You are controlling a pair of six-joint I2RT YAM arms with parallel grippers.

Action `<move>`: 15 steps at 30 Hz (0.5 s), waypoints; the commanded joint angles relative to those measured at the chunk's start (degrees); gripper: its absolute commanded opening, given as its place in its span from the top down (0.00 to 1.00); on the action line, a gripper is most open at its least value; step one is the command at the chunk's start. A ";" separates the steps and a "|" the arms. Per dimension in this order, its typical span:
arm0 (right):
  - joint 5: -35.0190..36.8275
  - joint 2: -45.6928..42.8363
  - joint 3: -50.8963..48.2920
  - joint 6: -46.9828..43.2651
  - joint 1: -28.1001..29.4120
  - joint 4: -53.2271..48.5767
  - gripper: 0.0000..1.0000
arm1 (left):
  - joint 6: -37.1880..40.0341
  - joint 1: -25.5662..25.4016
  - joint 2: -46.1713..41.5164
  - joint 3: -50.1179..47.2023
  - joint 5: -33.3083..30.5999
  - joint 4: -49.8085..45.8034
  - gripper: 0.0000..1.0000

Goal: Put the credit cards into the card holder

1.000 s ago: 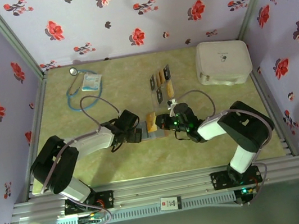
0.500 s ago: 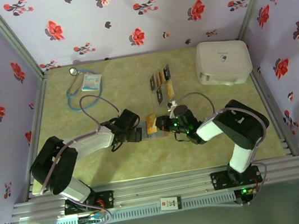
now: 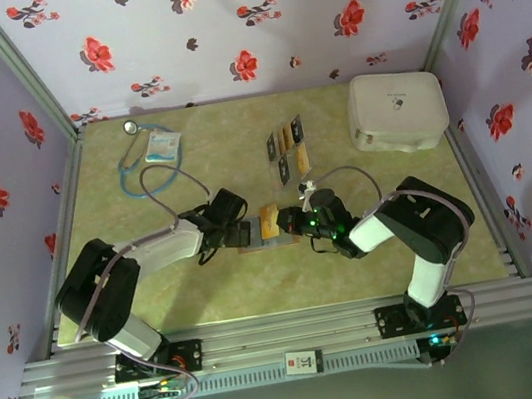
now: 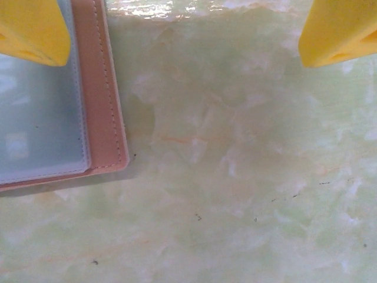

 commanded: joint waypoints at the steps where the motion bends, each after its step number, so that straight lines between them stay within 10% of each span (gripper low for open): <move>1: -0.45 1.12 -0.66 0.82 0.40 2.00 1.00 | 0.04 0.35 0.87 -1.05 -1.99 -0.82 0.00; 15: -0.92 2.28 -1.11 1.68 0.55 3.78 1.00 | -0.72 0.40 1.31 -2.58 -1.98 0.08 0.00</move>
